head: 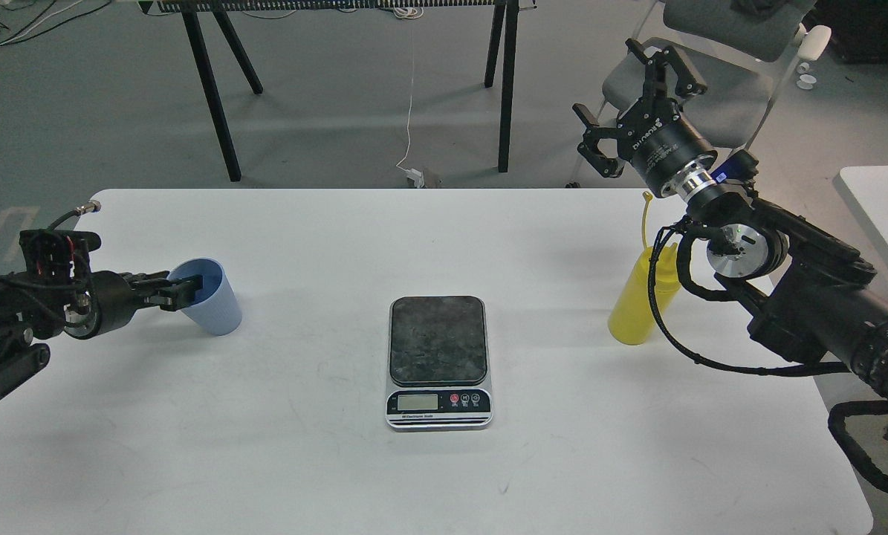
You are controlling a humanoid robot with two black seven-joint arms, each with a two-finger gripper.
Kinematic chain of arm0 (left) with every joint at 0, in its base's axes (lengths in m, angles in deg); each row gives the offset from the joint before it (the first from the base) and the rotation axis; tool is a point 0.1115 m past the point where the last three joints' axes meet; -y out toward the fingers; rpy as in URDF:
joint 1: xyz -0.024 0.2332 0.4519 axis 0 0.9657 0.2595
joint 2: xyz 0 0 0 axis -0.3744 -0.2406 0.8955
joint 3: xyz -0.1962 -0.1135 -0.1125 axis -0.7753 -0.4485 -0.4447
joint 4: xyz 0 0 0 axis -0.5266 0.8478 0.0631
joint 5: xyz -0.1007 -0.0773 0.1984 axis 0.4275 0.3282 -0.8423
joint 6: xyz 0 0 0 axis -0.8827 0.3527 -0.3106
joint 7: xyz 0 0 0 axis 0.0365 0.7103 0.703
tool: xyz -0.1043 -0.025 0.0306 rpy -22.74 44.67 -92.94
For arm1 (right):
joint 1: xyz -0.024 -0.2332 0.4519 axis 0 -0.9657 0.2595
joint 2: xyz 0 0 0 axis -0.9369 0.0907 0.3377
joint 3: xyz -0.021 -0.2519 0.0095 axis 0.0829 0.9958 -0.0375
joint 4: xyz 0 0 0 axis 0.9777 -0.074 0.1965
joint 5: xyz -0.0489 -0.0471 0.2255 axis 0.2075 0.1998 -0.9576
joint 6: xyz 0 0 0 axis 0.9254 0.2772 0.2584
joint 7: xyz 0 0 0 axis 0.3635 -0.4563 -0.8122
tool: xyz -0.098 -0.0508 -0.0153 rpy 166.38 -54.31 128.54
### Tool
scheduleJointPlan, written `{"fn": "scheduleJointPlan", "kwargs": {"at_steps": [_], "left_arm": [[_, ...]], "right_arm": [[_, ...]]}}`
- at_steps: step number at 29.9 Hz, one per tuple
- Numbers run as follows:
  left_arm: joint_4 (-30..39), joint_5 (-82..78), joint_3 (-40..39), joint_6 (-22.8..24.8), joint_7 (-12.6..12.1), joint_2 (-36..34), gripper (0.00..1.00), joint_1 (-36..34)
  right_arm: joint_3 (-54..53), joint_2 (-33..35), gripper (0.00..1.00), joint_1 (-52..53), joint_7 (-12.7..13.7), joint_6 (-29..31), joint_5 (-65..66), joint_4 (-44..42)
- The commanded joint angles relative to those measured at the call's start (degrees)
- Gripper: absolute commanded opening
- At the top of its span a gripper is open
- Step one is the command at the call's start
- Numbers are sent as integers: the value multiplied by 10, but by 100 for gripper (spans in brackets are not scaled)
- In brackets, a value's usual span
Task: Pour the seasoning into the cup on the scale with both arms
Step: 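Grasp the blue cup with the left gripper, then carry the blue cup over and lower it onto the scale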
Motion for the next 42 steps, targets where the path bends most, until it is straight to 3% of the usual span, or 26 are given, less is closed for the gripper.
{"fn": "scheduleJointPlan", "kwargs": {"at_steps": [1,11,14,20,25,31,42], "left_arm": [[0,3,14,2,0,-3,4,-3],[7,11,12,8,0,-22,2,-16],[27,7,10,31,0,-43,2,-31],[161,-11,14,55,0,-98,2,-106],[255,-95,12,89,0,-105,3,-172],[333,-212,12,137,0,-87,3,-223],[340,-212,12,177,0,18,5,-259]], "right_arm": [[0,0,100,-1,0,0,0,-1],[-1,-4,100,0,0,0,17,-2],[-1,-3,100,0,0,0,18,-3],[-1,-1,100,-1,-1,0,18,-4],[-2,0,100,-1,-1,0,18,-4],[-3,1,100,-1,-2,0,18,-4],[-5,14,100,-10,-3,0,18,1]]}}
